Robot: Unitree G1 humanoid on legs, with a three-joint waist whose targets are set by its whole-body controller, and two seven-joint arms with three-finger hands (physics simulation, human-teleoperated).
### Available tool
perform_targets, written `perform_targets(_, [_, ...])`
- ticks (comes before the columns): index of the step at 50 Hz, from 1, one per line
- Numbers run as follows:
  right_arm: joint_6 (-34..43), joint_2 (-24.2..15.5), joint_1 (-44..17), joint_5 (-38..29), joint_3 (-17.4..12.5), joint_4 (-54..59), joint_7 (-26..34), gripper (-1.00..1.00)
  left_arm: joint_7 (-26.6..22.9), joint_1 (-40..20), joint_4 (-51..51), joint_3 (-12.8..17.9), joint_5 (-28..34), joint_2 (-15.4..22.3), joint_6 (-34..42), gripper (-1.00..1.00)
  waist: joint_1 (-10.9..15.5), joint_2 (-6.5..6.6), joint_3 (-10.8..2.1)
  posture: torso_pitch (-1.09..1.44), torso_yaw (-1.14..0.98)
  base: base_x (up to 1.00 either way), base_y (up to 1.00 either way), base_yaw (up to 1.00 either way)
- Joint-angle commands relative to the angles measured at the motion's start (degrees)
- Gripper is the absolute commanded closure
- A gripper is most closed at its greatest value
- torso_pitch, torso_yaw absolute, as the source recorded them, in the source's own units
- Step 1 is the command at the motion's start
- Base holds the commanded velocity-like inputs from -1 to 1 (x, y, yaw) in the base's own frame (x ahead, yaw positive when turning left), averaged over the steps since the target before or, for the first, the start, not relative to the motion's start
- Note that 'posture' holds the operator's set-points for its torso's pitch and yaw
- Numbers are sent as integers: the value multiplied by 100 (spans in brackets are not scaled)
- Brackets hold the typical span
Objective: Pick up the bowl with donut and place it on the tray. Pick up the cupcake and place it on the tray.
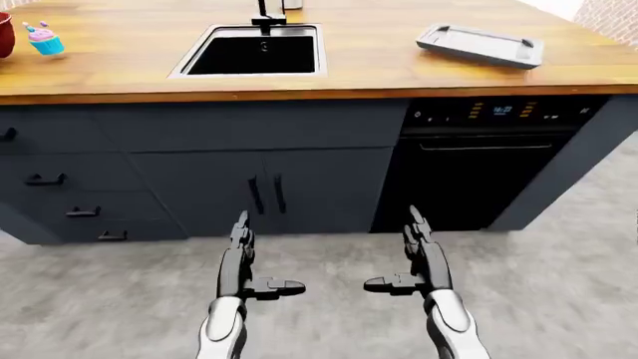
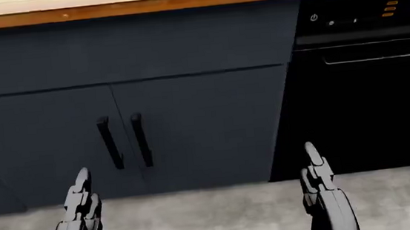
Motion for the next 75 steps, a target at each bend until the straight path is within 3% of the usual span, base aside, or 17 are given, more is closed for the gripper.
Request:
perform_targets(1, [-275, -26, -157, 30, 9, -565, 36, -100, -28, -173, -597, 4, -54, 20, -217, -100, -12, -45, -5, 0, 0, 0, 0, 0])
perform_targets(3, [-259, -10, -122, 22, 26, -636, 40, -100, -37, -163, -736, -12, -40, 21, -118, -100, 39, -6, -362, 0, 0, 0, 0, 0])
perform_targets(5, [-145, 4, -127, -1, 56, -766, 18, -100, -6, -173, -802, 16, -46, 18, -67, -100, 32, -36, -91, 0, 0, 0, 0, 0])
perform_targets(8, [-38, -11, -138, 6, 42, -900, 30, -100, 6, -157, -965, 10, -40, 18, 46, -100, 39, -43, -433, 0, 0, 0, 0, 0])
perform_targets(16, [172, -10, -211, -76, 90, -1219, 15, -100, 0, -158, -1401, -52, 114, 22, 461, -100, 44, -17, -483, 0, 0, 0, 0, 0])
perform_targets(33, [2572, -97, -1055, -372, 136, -4057, 176, -100, 16, -1354, -4759, 346, -22, 305, 4073, -100, 34, 46, -585, 0, 0, 0, 2, 0])
perform_targets(38, [2626, -89, -1131, -287, 99, -4060, 206, -100, -25, -1408, -4908, 526, -107, 450, 4264, -100, -26, -245, -488, 0, 0, 0, 50, 0])
perform_targets(43, [2805, -95, -1195, -228, 107, -4236, 179, -100, -74, -1457, -5060, 652, -188, 523, 4422, -100, -76, 48, -314, 0, 0, 0, 51, 0])
perform_targets(47, [2746, -94, -1194, -112, 55, -4188, 192, -100, -73, -1431, -4927, 683, -196, 534, 4265, -100, -113, 647, -528, 0, 0, 0, 51, 0])
perform_targets(49, [2738, -91, -1176, -78, 63, -4209, 180, -100, -64, -1423, -4899, 668, -200, 524, 4221, -100, -60, 461, -301, 0, 0, 0, 51, 0])
perform_targets(60, [2631, -92, -1116, 43, 77, -4162, 157, -100, -75, -1326, -4859, 569, -125, 468, 4113, -100, -107, -452, -385, 0, 0, 0, 51, 0])
perform_targets(61, [2657, -90, -1112, 48, 91, -4189, 157, -100, -76, -1330, -4853, 580, -132, 464, 4113, -100, -175, -192, -296, 0, 0, 0, 51, 0])
perform_targets(64, [2637, -87, -1115, 51, 101, -4165, 159, -100, -78, -1290, -4874, 567, -122, 458, 4108, -100, -87, -333, -445, 0, 0, 0, 51, 0])
perform_targets(68, [2605, -82, -1118, 44, 116, -4120, 152, -100, -87, -1276, -4772, 533, -95, 446, 4005, -100, -86, -82, -328, 0, 0, 0, 51, 0])
perform_targets(70, [2620, -77, -1128, 51, 115, -4121, 145, -100, -89, -1268, -4766, 530, -88, 441, 3996, -100, -95, 155, -329, 0, 0, 0, 51, 0])
perform_targets(72, [2621, -68, -1128, 71, 99, -4114, 128, -100, -93, -1257, -4727, 518, -72, 437, 3955, -100, -64, 695, -479, 0, 0, 0, 52, 0])
perform_targets(75, [2714, -72, -1112, 136, 64, -4204, 105, -100, -98, -1215, -4651, 507, -52, 418, 3846, -100, 2, 405, -359, 0, 0, 0, 51, 0])
